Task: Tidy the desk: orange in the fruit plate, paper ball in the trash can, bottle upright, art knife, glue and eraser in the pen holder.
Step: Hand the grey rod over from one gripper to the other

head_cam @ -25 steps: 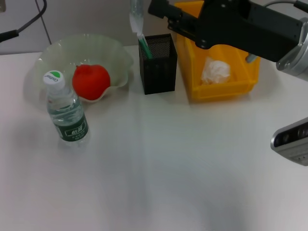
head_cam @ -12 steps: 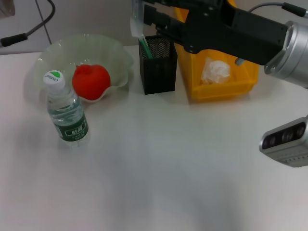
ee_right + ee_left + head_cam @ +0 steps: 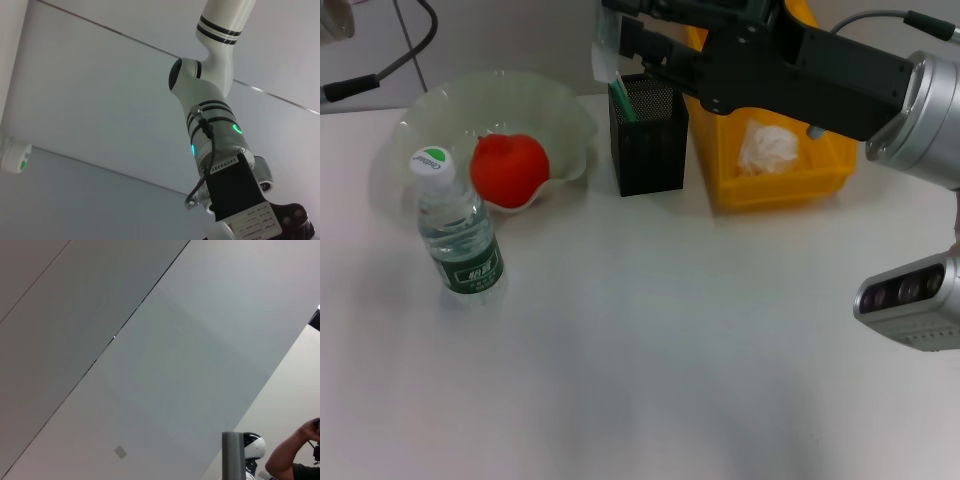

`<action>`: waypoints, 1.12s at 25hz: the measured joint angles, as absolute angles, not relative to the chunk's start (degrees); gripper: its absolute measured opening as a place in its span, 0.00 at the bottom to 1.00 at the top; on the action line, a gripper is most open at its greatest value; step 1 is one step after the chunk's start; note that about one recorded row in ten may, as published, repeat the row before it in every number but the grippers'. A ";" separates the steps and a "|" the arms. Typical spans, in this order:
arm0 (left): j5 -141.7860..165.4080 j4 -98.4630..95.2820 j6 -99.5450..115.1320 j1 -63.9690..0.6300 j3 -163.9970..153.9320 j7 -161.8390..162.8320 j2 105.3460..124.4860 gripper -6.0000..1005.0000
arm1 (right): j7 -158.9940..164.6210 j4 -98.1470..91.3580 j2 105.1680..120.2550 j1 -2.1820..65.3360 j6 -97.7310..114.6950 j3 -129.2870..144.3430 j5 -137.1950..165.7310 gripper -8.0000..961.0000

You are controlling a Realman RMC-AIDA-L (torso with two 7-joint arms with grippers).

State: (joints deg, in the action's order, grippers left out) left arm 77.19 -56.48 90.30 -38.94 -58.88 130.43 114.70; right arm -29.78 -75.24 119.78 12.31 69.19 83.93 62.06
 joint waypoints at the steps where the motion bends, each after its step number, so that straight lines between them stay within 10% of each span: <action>1: 77.19 -56.48 90.30 -38.94 -58.88 130.43 114.70 0.14 | -29.83 -75.24 119.79 12.26 69.19 83.97 62.05 0.43; 28: 77.30 -56.47 90.59 -39.25 -58.60 130.50 114.56 0.14 | -35.82 -76.51 119.69 11.52 64.00 88.65 59.24 0.43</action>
